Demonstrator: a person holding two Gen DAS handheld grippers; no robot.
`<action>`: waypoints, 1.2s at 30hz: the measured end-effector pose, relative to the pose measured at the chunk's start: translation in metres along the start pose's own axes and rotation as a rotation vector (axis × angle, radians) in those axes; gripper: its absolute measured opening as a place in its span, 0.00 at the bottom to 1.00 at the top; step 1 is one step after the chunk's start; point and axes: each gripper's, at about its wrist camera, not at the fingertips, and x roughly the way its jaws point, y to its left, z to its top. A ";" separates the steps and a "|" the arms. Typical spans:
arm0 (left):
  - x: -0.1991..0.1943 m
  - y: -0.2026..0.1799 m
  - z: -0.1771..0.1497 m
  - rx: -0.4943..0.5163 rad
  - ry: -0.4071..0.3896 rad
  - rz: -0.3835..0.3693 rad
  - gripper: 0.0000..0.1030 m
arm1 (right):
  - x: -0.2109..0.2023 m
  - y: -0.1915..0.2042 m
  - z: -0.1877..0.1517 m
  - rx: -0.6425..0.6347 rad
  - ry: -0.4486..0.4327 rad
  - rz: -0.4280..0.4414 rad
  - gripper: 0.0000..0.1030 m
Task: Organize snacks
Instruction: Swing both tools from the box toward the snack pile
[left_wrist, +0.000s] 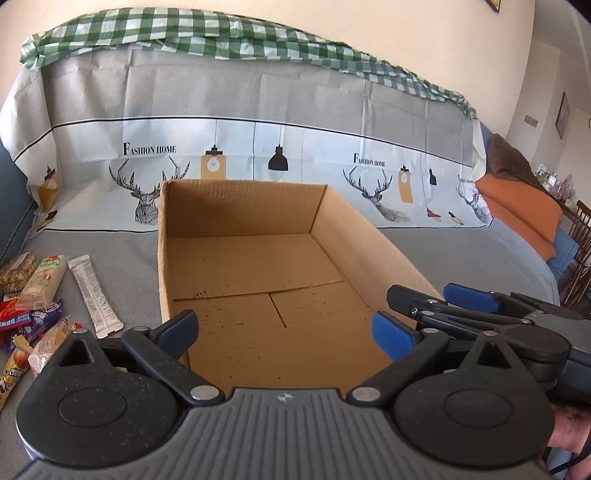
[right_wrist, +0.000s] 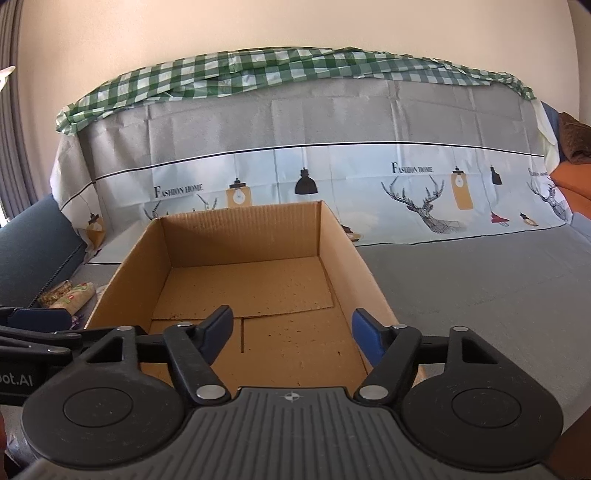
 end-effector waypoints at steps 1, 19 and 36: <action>-0.001 0.001 0.000 -0.003 -0.001 -0.004 0.93 | -0.001 0.000 0.000 0.000 -0.002 0.009 0.70; -0.009 0.012 0.000 0.006 -0.009 -0.034 0.37 | -0.012 0.032 -0.005 -0.136 -0.126 0.094 0.44; -0.063 0.092 0.015 -0.080 -0.122 0.111 0.30 | -0.015 0.111 0.006 -0.111 -0.120 0.302 0.33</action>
